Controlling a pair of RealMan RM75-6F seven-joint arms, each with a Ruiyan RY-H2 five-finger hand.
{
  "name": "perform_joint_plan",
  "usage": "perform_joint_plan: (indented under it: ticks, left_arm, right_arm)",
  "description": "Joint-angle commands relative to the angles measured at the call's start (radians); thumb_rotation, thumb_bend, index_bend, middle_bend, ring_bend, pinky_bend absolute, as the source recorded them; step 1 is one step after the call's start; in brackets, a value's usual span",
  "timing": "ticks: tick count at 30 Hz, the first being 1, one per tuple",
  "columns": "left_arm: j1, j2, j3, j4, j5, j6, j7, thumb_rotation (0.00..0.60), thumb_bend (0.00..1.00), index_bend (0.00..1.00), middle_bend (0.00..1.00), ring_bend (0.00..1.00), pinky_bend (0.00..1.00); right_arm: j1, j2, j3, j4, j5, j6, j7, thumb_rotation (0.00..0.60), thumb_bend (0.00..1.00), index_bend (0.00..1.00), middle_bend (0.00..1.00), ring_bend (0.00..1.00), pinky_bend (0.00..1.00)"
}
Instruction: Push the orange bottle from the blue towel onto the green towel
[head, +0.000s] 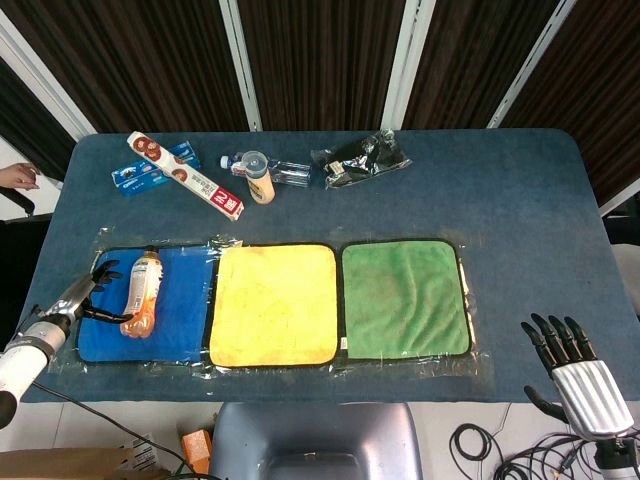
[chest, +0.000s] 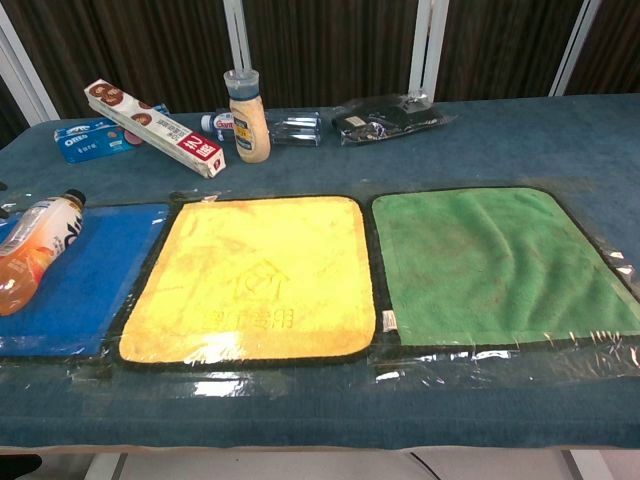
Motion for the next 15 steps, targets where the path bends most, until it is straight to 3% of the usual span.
perform_joint_plan:
  ticks: [1,7,15]
  left_arm:
    - [-0.004,0.006,-0.008,-0.004,0.004,-0.030,-0.028,0.600,0.03,0.00,0.16,0.12,0.19]
    - [-0.024,0.014,-0.015,0.012,-0.046,-0.112,-0.085,0.600,0.03,0.00,0.16,0.12,0.21]
    - [-0.093,0.014,0.039,0.044,-0.145,-0.172,-0.079,0.600,0.03,0.00,0.17,0.14,0.27]
  right_arm:
    - [-0.001,-0.001,0.000,-0.001,-0.002,0.002,0.000,0.600,0.15,0.00,0.05,0.00,0.01]
    - [-0.006,-0.002,-0.003,0.003,-0.010,0.010,-0.004,0.600,0.15,0.00,0.05,0.00,0.00]
    - [-0.004,-0.003,-0.002,0.004,-0.010,0.006,-0.003,0.600,0.15,0.00,0.05,0.00,0.00]
